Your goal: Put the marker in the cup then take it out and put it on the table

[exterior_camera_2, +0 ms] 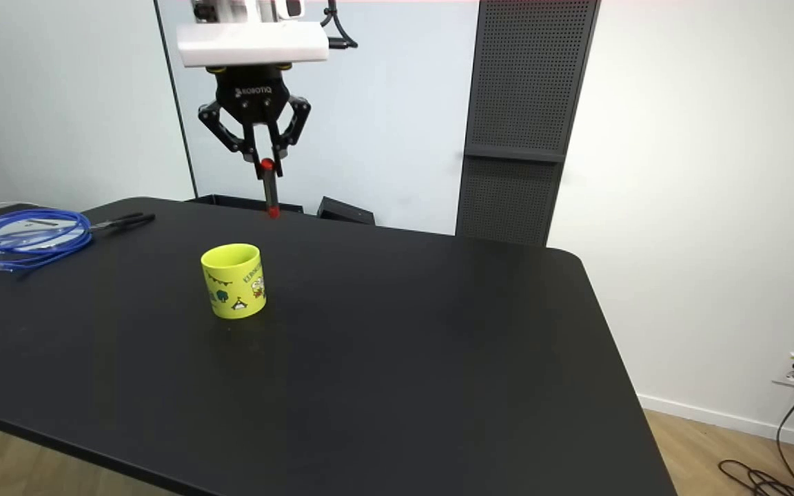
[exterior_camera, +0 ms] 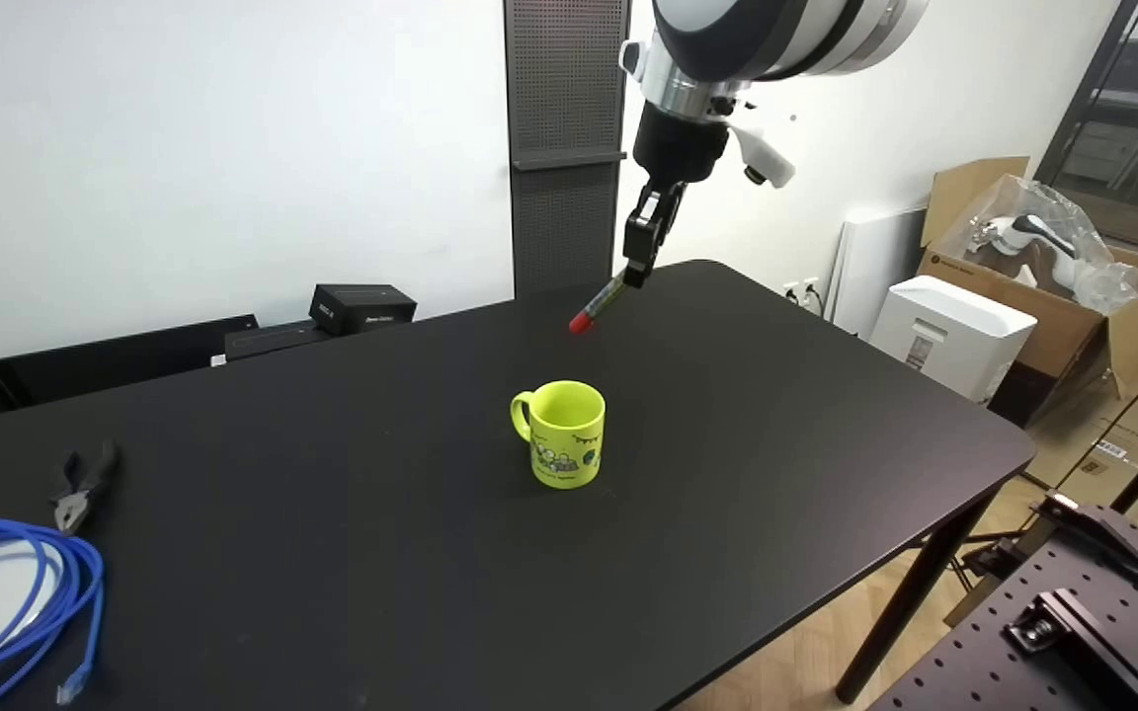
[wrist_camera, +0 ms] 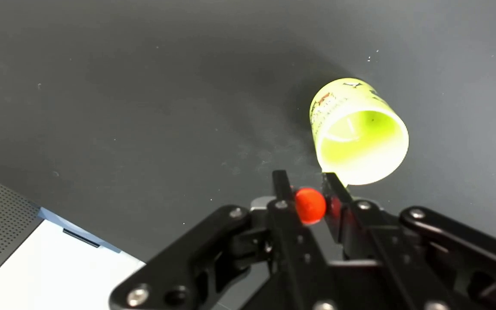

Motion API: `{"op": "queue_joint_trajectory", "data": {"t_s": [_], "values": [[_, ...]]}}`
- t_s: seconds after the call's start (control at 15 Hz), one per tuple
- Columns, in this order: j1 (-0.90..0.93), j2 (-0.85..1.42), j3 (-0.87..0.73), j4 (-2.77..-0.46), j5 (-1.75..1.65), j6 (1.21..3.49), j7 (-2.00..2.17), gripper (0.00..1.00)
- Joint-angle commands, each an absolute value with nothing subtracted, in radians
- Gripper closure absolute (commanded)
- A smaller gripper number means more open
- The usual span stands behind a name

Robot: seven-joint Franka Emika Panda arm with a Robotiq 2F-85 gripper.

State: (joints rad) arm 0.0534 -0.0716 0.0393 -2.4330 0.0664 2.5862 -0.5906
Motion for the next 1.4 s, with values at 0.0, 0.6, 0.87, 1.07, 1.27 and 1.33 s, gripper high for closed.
{"op": "queue_joint_trajectory", "data": {"t_s": [0.0, 0.6, 0.87, 1.07, 1.27, 1.33], "values": [[0.062, -0.019, 0.019, -2.418, 0.158, 2.617, -0.667, 0.94], [0.008, 0.125, 0.039, -2.351, 0.262, 2.620, -0.740, 0.94], [-0.034, 0.190, 0.056, -2.300, 0.313, 2.601, -0.775, 0.94], [-0.063, 0.236, 0.076, -2.260, 0.339, 2.582, -0.805, 0.94], [-0.082, 0.275, 0.096, -2.228, 0.340, 2.567, -0.812, 0.77], [-0.087, 0.285, 0.101, -2.220, 0.336, 2.563, -0.811, 0.57]]}}
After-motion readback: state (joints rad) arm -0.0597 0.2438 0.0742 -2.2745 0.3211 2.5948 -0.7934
